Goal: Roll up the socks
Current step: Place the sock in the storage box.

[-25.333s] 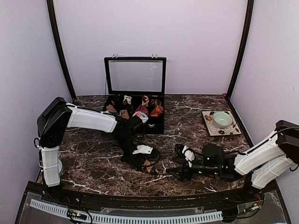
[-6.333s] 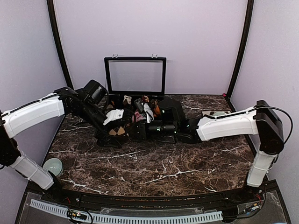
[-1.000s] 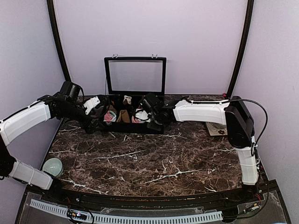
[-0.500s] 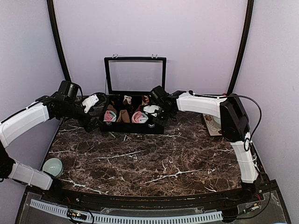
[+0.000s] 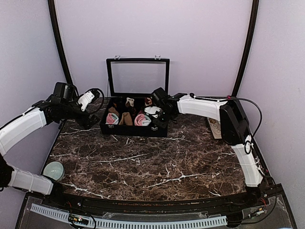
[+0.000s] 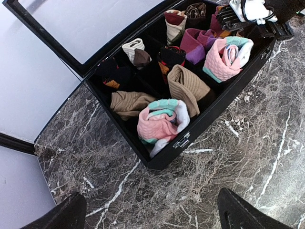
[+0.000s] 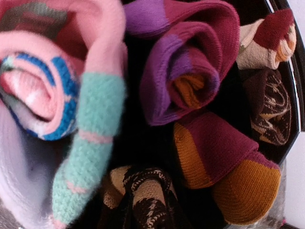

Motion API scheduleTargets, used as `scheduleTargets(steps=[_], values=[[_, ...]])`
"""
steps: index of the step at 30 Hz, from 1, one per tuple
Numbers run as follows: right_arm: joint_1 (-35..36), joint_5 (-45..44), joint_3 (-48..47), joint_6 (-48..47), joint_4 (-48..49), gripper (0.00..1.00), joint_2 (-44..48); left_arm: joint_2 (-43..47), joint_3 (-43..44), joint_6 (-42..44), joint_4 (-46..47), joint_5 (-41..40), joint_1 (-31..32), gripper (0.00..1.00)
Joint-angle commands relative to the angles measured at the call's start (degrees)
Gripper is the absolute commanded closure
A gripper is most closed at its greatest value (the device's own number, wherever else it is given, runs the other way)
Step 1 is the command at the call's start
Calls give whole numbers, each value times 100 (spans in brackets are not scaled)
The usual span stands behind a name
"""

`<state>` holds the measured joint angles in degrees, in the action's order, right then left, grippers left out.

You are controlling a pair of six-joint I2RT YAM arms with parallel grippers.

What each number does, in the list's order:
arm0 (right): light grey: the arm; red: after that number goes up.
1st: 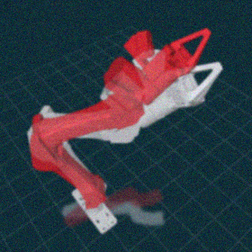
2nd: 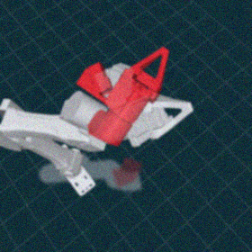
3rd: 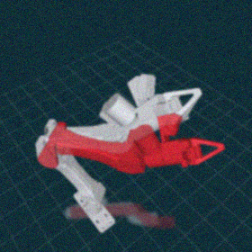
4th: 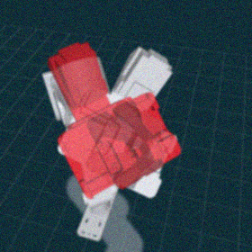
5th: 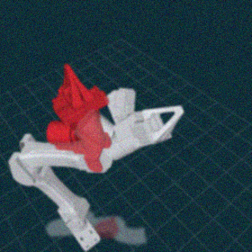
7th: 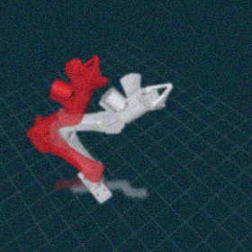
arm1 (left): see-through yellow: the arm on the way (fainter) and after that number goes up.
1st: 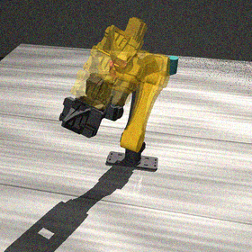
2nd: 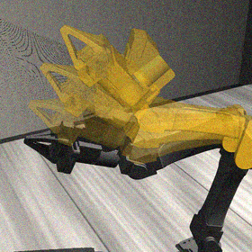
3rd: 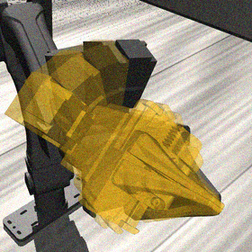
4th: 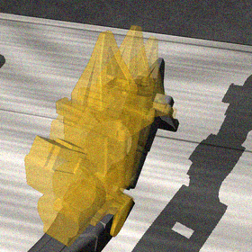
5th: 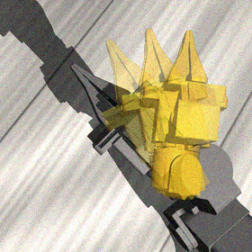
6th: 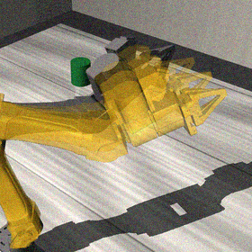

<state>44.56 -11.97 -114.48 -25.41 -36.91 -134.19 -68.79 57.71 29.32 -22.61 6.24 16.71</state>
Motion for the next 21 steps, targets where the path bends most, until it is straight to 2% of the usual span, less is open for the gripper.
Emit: scheduleTargets(steps=[1,2,4,9,13,18,21], values=[[-43,189,204,533,13,56,161,-121,-167,-225,277,-100,-108,1],[-52,328,399,587,239,41,387,-169,-168,-259,303,-70,-152,1],[-59,480,762,656,665,3,878,-301,-121,-324,336,56,-273,1],[-156,602,540,983,602,0,1558,-572,148,-482,316,405,-711,1],[-352,1080,927,1325,949,0,2361,-755,309,-512,459,556,-1036,1],[-649,1199,1858,1959,1307,0,3322,-999,383,-810,720,751,-1454,1],[-1320,1320,3111,2904,2141,0,4296,-1229,334,-1140,943,786,-1623,1]])
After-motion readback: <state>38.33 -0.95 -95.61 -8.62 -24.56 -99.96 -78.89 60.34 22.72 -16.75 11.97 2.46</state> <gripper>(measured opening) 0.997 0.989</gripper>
